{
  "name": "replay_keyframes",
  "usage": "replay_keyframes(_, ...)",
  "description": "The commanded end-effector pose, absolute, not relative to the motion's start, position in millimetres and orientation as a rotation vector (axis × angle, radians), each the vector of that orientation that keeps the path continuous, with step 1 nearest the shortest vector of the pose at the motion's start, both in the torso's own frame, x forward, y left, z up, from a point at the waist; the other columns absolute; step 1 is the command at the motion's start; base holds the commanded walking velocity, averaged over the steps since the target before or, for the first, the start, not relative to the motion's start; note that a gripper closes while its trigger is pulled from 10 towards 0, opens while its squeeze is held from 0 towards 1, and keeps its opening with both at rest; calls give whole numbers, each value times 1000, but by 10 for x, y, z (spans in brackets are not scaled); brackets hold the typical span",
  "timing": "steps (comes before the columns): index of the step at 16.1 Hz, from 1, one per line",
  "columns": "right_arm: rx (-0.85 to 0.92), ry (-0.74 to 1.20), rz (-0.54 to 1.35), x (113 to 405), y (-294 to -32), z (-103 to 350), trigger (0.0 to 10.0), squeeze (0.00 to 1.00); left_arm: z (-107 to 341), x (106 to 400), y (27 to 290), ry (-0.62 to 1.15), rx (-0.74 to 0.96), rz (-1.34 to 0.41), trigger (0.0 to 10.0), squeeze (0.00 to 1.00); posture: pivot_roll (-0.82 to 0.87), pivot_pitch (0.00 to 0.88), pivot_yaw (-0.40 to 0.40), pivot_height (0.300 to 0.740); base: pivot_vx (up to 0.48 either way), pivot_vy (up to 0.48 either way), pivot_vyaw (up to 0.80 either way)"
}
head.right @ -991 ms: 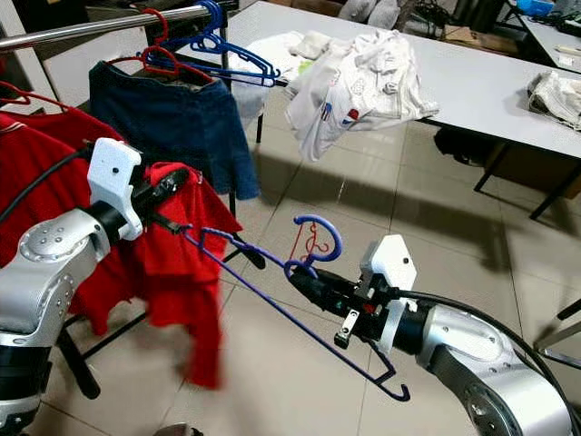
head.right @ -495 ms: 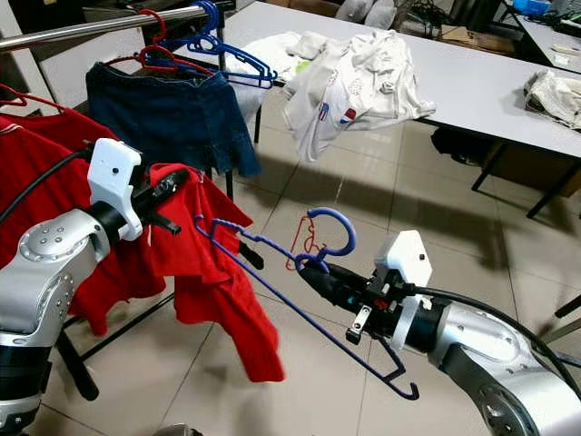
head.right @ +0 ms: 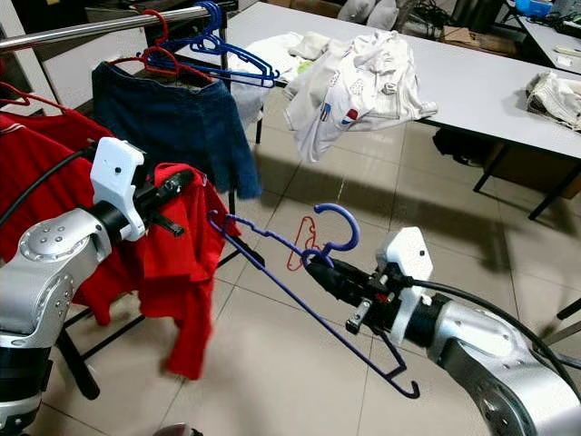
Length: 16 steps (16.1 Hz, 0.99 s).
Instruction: Hang hanger
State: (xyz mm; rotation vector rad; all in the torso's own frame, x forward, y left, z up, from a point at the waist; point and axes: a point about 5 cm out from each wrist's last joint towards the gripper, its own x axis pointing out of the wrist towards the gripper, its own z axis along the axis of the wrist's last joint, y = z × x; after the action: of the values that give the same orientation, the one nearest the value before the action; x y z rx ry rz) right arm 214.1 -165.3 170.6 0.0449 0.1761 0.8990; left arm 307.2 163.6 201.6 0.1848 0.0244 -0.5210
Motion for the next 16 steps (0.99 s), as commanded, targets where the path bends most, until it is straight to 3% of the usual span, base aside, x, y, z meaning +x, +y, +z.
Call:
replay_keyframes(1,39,177,896,2163,-1632,1713,10000,0,2183,3058,1519,-40,195,-571,10000,0,28,38,-70,740,0,0,0)
replay_keyframes(7,59,180,929,2210,-1466,1652,10000,0,2230,3020,1401,-46,171,-623,10000,0,32,48,-67,740,0,0,0)
replay_keyframes(12,52,228,780,2307,-1547,1560,10000,0,2325,3003,1415,-57,179,-627,10000,0,31,54,-68,740,0,0,0)
replay_keyframes(16,77,214,778,2298,-1540,1601,10000,0,2367,3002,1386,-63,170,-625,10000,0,27,56,-68,740,0,0,0)
